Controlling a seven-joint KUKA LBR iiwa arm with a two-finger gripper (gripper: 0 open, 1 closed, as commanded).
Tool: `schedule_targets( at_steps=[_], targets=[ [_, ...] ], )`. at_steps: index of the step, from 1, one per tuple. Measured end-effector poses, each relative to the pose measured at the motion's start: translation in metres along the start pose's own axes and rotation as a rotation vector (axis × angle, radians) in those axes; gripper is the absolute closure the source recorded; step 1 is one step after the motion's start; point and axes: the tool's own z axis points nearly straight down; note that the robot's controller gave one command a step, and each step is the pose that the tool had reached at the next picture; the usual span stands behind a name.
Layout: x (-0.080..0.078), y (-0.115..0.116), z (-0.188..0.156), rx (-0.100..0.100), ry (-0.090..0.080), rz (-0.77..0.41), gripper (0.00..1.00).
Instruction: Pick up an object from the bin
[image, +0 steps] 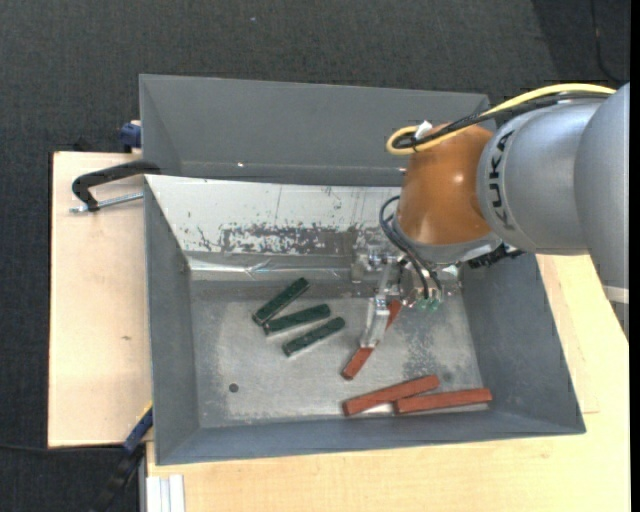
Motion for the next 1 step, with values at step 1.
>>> schedule_targets(
  at_steps=[1],
  targets=[
    [0.0074,-0.0017,0.0084,0.0,-0.001,-0.139,0.0]
  ],
)
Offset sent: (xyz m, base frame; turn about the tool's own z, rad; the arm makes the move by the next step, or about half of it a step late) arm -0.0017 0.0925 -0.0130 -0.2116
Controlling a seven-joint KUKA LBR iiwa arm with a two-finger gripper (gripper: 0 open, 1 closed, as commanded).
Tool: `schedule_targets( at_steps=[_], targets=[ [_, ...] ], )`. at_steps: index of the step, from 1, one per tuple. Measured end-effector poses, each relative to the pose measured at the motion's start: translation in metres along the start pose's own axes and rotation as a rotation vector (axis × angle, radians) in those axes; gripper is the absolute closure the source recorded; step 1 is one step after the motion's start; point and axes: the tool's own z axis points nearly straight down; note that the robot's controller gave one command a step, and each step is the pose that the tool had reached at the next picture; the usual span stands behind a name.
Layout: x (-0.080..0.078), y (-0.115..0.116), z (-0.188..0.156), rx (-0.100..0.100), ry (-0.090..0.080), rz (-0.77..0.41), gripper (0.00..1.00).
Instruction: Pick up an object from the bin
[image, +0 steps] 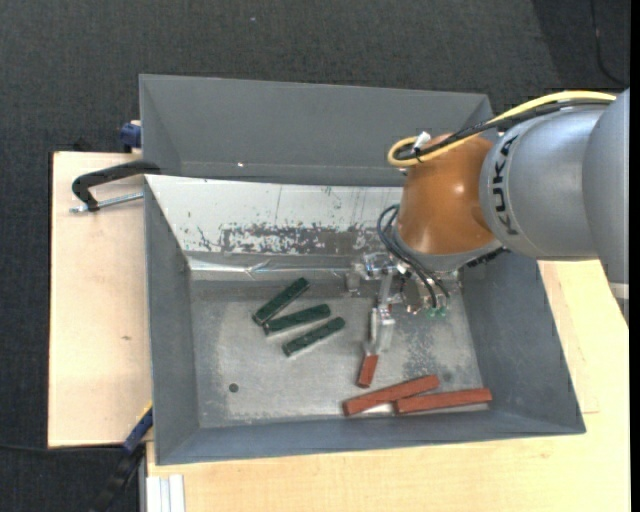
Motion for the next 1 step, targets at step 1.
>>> schedule_targets(
  at_steps=[1],
  targets=[
    [-0.0171,0.0947,0.0033,-0.001,-0.004,-0.074,1.0]
  ],
)
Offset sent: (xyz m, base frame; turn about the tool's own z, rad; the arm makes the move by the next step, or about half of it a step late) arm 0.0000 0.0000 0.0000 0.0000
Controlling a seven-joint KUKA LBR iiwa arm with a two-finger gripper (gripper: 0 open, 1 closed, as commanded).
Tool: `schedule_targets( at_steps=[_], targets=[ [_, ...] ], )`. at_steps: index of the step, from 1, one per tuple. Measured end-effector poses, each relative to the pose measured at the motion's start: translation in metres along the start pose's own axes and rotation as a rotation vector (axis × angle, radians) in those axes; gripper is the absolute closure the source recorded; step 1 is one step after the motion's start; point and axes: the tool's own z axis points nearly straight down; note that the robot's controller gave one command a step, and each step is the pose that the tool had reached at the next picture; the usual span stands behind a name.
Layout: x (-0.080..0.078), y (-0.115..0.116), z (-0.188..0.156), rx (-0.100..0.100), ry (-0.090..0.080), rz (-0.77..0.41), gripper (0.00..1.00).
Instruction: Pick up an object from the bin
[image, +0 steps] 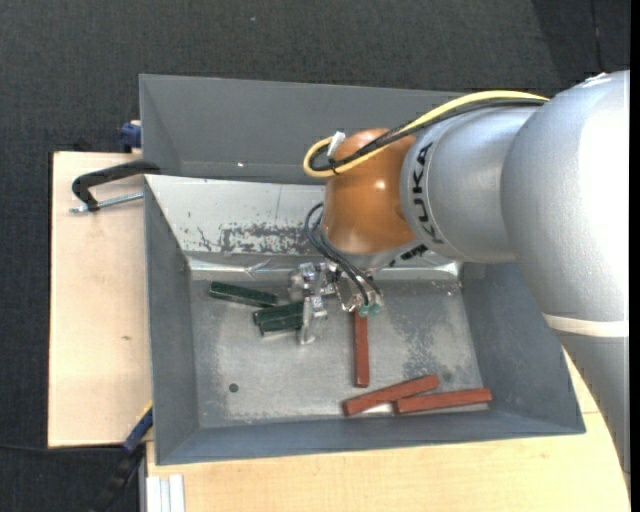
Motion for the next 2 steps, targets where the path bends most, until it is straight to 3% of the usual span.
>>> schedule_targets(
  at_steps=[1,2],
  targets=[
    [0.0,0.0,0.0,0.0,0.0,0.0,1.0],
    [0.013,0.013,-0.159,0.001,-0.003,0.039,1.0]
  ],
)
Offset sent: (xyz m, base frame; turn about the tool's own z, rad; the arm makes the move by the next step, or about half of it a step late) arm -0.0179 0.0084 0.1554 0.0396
